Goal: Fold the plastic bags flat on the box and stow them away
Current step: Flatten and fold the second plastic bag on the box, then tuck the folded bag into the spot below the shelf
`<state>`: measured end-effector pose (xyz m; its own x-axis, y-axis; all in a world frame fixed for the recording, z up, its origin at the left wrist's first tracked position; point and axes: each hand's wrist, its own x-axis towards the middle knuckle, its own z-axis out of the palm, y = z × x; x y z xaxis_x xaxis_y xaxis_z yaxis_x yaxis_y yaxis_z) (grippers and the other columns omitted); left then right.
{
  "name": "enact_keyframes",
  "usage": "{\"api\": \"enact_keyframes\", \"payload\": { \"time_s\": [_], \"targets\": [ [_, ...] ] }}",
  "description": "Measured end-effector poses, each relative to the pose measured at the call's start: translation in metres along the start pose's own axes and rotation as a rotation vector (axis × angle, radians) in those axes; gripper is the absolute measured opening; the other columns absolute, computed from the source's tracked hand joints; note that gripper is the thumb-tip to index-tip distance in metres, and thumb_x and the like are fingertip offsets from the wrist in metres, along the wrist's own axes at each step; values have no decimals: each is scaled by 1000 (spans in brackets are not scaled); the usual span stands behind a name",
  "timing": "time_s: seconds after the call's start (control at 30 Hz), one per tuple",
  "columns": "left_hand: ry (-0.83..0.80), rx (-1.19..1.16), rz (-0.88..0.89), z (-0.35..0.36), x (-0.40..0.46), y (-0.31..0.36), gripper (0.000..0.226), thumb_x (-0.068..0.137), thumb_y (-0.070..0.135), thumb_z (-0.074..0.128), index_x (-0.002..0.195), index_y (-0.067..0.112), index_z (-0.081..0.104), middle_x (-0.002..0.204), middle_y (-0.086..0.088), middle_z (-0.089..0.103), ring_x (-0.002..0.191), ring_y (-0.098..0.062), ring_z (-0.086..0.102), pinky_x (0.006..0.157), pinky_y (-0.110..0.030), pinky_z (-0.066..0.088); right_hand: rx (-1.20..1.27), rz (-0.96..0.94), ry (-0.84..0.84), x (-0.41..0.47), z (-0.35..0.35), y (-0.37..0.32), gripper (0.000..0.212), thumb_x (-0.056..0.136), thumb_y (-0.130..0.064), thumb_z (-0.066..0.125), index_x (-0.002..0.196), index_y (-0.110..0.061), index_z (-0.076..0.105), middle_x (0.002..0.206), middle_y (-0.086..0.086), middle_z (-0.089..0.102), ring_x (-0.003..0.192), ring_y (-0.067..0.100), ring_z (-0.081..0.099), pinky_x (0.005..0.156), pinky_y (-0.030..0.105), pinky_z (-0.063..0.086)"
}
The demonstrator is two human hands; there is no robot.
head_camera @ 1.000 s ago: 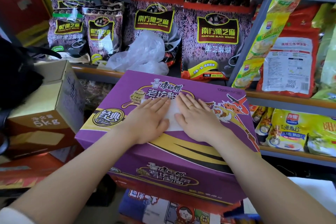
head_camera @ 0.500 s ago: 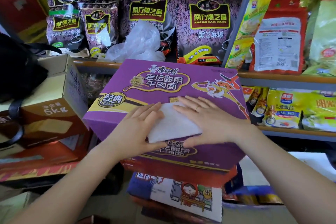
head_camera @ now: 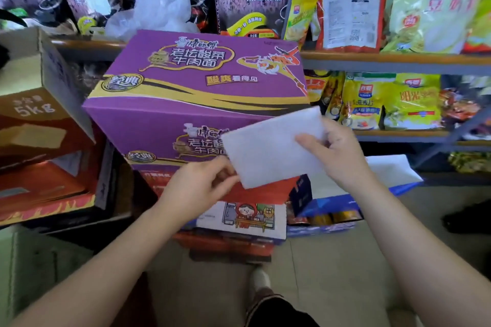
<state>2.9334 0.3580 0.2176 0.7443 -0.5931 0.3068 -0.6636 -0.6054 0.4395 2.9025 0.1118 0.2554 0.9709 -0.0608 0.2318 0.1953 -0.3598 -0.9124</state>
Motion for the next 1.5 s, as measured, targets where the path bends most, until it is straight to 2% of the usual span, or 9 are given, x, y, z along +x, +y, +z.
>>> {"api": "enact_keyframes", "payload": {
  "time_s": [0.13,0.27,0.53,0.73,0.9,1.0,1.1,1.3,1.5],
  "targets": [
    [-158,1,-85,20,-1,18,13,88,28,58,96,18,60,74,14,59,66,-11,59,59,-26,45,68,75,158,-13,-31,18,13,83,-27,58,95,-29,62,91,-6,70,83,14,65,73,38,53],
    [-251,4,-70,53,34,38,16,90,30,53,101,20,58,79,14,58,71,-10,57,65,-31,51,28,161,288,-9,-74,54,12,91,-20,57,89,-31,62,81,-18,70,76,5,65,74,37,52],
    [-478,25,-116,193,128,81,17,91,34,47,101,23,55,95,5,65,86,-19,60,65,-29,45,-99,477,336,47,-198,206,22,77,-39,59,71,-18,60,76,8,59,73,24,54,69,44,45],
    [-594,2,-326,295,193,102,19,92,29,43,102,16,52,97,-5,64,88,-26,60,67,-38,49,-356,804,29,72,-250,348,28,91,-19,55,95,9,59,89,25,58,86,38,55,64,30,29],
    [-587,21,-505,356,221,66,21,93,26,40,101,12,53,98,-11,61,87,-29,58,67,-36,46,-427,1055,-209,81,-236,455,42,93,-20,53,128,3,49,128,23,53,115,35,51,94,33,37],
    [-476,68,-509,393,225,39,43,88,37,23,100,13,56,91,-10,65,82,-29,62,61,-37,49,-351,1156,-256,74,-217,515,5,90,-16,58,90,-11,59,91,15,58,88,27,51,78,34,44],
    [-427,106,-488,425,229,16,57,80,42,16,109,17,58,90,-8,66,79,-29,64,57,-39,52,-298,1239,-258,63,-202,568,17,89,-11,59,72,-9,56,75,10,54,72,23,52,64,29,41],
    [-374,68,-578,443,233,9,28,94,27,45,118,15,55,106,-5,65,89,-28,60,68,-39,51,-603,1109,-401,61,-190,596,39,93,-26,53,121,1,53,123,17,57,114,33,53,85,30,42],
    [-326,97,-587,382,247,42,23,93,25,47,111,16,57,102,-5,65,86,-27,61,64,-35,49,-342,659,-604,110,-190,483,19,93,-24,54,104,-11,62,106,8,65,91,22,63,78,29,45]
  ]
}}
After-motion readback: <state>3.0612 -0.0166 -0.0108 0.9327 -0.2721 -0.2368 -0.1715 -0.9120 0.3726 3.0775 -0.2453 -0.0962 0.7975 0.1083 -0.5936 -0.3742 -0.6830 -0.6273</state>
